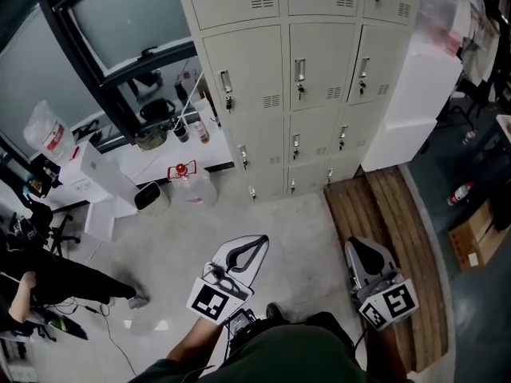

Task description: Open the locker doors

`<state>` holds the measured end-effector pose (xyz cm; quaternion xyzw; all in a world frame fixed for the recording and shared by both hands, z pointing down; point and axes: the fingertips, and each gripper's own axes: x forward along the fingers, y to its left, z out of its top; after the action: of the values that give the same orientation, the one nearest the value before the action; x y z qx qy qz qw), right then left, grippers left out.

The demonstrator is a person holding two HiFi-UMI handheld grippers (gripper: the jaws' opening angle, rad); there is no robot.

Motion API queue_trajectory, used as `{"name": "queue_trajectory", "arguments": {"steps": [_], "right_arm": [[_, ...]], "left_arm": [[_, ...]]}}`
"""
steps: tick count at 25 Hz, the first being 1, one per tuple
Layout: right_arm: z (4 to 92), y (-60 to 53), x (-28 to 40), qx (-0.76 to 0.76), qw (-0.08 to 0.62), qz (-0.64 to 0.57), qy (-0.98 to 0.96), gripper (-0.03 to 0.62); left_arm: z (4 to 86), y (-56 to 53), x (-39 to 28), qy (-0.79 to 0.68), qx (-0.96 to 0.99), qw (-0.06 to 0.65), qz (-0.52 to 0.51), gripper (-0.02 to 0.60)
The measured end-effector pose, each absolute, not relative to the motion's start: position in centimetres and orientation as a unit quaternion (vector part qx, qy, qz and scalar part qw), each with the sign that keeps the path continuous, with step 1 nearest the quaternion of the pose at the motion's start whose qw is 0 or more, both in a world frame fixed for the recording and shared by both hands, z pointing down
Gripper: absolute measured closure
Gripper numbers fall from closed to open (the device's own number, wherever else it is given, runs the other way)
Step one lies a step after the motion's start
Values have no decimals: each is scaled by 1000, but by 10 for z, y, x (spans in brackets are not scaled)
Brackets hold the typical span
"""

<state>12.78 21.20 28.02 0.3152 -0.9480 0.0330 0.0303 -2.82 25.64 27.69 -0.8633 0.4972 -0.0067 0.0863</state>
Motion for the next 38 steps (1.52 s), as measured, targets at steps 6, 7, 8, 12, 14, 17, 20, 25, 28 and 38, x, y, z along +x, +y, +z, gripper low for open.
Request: {"name": "queue_trajectory", "arguments": {"steps": [6,7,8,12,14,17,20,25,28,38], "right_arm": [[285,174,104,292,35,34,-955,588],[287,166,102,287,35,36,-957,588],[289,157,99,281,36,37,-958,588],[297,116,89,254,37,44,-966,588],[298,92,86,240,34,42,-969,588],[303,56,80,218,32,44,-974,588],[308,24,72,197,35,41,-979,588],[319,-9,54,167,41,41,-984,588],[327,-21,40,154,46,47,-986,588],[345,-59,-35,147,56,52,-986,588]], "left_arm": [[284,226,-50,520,-851,72,-7,586],[285,220,-52,525,-848,71,-7,586],[285,213,-54,529,-845,70,-7,586],[289,180,-60,555,-829,65,-14,586],[290,159,-60,565,-822,68,-21,586],[291,129,-58,580,-811,70,-25,586],[295,103,-59,596,-799,72,-30,586],[309,75,-72,625,-778,60,-32,586],[312,64,-85,637,-768,59,-32,586],[331,30,-158,649,-759,42,-22,586]]}}
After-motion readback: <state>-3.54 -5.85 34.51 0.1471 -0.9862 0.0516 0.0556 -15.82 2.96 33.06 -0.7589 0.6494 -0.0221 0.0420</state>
